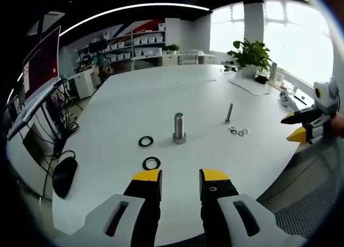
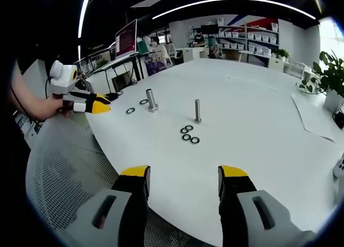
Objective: Place the washer onto the threaded stud by aligning its center hole with the stud, sliding it down to the base, and recovering from edge contact or off-axis alignment until the washer reaches the visible bottom stop.
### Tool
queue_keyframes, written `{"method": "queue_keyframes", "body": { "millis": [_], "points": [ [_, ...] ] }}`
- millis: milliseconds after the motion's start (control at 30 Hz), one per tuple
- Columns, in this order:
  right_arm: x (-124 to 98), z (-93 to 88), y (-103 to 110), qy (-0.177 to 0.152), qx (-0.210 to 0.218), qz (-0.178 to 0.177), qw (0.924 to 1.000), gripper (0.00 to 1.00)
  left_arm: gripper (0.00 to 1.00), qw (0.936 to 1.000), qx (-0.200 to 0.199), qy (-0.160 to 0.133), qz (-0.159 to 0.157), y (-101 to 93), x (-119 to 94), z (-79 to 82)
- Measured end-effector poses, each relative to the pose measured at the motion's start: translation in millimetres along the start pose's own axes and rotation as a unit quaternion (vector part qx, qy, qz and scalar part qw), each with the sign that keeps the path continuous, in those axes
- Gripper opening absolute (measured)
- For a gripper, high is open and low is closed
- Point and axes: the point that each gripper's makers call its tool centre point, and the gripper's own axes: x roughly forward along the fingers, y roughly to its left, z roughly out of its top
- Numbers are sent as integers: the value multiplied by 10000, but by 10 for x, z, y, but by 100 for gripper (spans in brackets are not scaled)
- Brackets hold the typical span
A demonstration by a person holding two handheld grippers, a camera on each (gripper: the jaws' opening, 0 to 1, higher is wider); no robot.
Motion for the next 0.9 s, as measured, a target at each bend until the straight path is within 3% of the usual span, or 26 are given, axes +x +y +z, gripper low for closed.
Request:
{"method": "queue_keyframes", "body": {
  "millis": [433, 600, 900],
  "points": [
    [-13, 48, -16, -135, 64, -12, 9999, 56, 29, 9989, -76, 459, -96, -7, 51, -149],
    [-22, 75, -19, -203, 102, -10, 9997, 56, 28, 9974, 87, 699, -138, -5, 75, -219],
    [-32, 102, -20, -271, 170, 19, 9995, 58, 26, 9949, -94, 1006, 13, 217, 141, -256]
  ]
}}
